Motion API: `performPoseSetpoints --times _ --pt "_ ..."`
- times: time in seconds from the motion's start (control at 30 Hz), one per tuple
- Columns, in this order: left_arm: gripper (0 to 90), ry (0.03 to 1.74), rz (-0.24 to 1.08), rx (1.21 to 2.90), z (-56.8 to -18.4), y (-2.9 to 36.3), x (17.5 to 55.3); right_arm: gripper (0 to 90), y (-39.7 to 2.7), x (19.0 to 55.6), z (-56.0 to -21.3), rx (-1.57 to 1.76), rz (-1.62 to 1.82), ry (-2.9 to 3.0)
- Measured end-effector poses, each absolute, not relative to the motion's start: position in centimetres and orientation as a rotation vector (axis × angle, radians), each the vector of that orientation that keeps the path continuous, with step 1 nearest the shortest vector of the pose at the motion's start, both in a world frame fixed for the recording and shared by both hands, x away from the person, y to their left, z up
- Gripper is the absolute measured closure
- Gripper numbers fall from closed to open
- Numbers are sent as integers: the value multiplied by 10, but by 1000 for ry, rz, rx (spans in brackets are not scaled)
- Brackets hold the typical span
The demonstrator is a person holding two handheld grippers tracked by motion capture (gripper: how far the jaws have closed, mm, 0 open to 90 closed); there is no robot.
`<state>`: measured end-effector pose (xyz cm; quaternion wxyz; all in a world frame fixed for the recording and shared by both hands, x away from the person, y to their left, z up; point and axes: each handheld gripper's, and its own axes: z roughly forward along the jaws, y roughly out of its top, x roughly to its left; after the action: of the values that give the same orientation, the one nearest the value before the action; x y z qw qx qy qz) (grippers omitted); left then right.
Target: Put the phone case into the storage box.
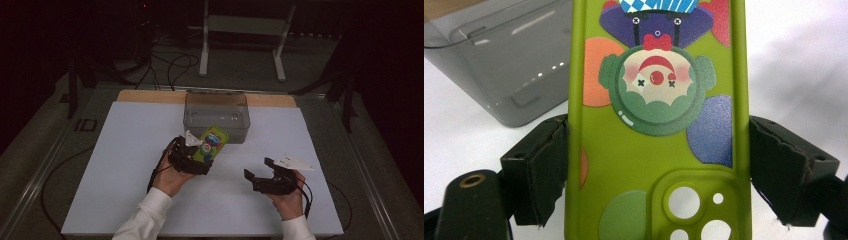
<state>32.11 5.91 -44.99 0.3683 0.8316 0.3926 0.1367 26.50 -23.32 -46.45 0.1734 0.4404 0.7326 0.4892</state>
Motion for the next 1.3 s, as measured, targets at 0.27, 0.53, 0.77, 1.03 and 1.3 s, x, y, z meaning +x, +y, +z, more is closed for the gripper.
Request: performPoseSetpoints --times 0.27,0.53,0.77,1.03,1.3 --pt "163 1033 344 2085 -448 58 323 97 -229 273 -457 1287 1426 2086" --pt "164 1059 331 2042 -448 57 325 97 -223 281 -451 1300 1439 2109" --pt "164 1076 341 2008 -449 56 324 97 -215 289 -442 1293 1452 2133" --pt "163 1091 349 1968 -448 56 324 112 -200 300 -433 1278 1455 2155" --pt "163 1114 353 1916 -449 58 324 153 -190 308 -423 1273 1496 2161"
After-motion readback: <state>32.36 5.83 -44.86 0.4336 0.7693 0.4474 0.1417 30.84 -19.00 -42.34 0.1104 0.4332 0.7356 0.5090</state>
